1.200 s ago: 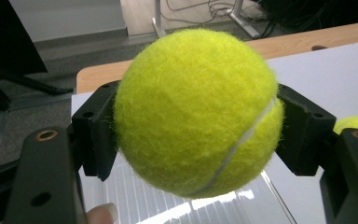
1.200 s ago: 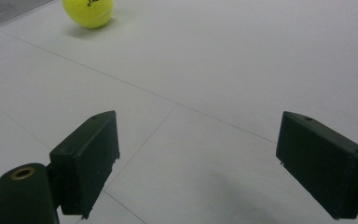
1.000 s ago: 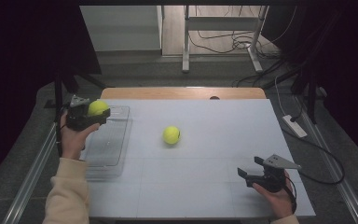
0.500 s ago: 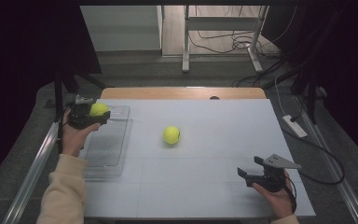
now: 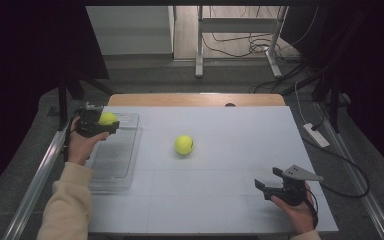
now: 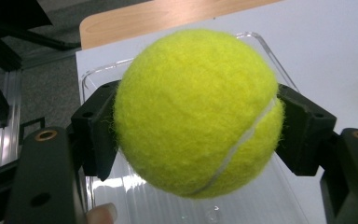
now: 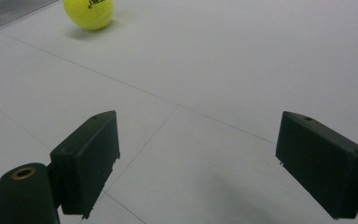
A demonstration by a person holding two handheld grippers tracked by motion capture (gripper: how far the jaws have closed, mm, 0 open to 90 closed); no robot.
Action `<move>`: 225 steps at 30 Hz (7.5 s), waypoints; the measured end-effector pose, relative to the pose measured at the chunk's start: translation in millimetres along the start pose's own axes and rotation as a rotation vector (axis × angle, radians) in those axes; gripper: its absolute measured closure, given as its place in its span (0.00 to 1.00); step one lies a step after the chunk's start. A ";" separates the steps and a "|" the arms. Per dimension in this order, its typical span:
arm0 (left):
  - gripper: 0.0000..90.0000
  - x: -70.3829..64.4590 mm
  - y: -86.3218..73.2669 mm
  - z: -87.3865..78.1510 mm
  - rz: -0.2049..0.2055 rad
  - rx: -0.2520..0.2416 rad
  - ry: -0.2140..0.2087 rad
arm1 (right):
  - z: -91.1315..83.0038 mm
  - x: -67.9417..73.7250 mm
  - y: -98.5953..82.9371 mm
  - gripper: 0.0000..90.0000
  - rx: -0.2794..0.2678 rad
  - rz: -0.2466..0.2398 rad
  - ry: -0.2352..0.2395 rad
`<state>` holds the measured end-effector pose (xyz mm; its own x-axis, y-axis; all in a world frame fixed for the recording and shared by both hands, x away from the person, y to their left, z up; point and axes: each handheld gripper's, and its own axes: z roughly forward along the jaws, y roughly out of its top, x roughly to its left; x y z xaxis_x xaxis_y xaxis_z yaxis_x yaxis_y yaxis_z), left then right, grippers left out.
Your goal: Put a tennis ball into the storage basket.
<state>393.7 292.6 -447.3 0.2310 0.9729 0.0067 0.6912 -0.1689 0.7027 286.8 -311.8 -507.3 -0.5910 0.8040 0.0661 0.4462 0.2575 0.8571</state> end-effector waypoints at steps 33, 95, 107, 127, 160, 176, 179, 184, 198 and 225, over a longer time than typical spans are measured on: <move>0.30 2.0 -4.5 33.1 0.024 0.161 0.012 | 1.4 0.5 -0.8 0.15 0.007 0.001 0.005; 0.16 -55.5 -31.1 -53.9 0.098 -0.235 -0.385 | 2.1 -2.6 1.6 0.15 0.001 0.003 0.000; 0.16 -75.9 -25.1 -51.8 0.118 -0.223 -0.441 | 1.7 -2.3 1.3 0.15 0.000 0.000 0.001; 0.16 -107.6 -10.3 -36.0 0.163 -0.175 -0.476 | 0.5 -1.9 0.7 0.15 -0.003 0.006 0.001; 0.16 -154.4 19.4 -8.0 0.265 -0.080 -0.500 | 2.3 -1.0 2.0 0.15 -0.002 -0.001 0.007; 0.16 -167.6 33.9 8.0 0.271 -0.028 -0.501 | 2.5 -0.7 2.0 0.15 -0.002 -0.002 0.008; 0.16 -170.3 37.1 10.4 0.273 -0.019 -0.498 | 2.8 -0.6 1.9 0.15 0.000 -0.003 0.008; 0.16 -172.9 41.9 13.9 0.276 -0.010 -0.493 | 2.8 -0.6 1.9 0.15 0.000 -0.003 0.008; 0.16 -182.6 55.1 36.2 0.284 0.067 -0.470 | 2.9 -0.9 1.8 0.15 0.001 -0.003 0.010; 0.16 -189.6 60.5 73.5 0.279 0.194 -0.451 | 3.5 -1.5 1.4 0.15 0.005 -0.005 0.010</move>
<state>442.0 86.3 -458.3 0.6632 0.7309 -0.1608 0.6654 -0.4775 0.5738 290.6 -310.8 -508.1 -0.5998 0.7974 0.0664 0.4461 0.2643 0.8550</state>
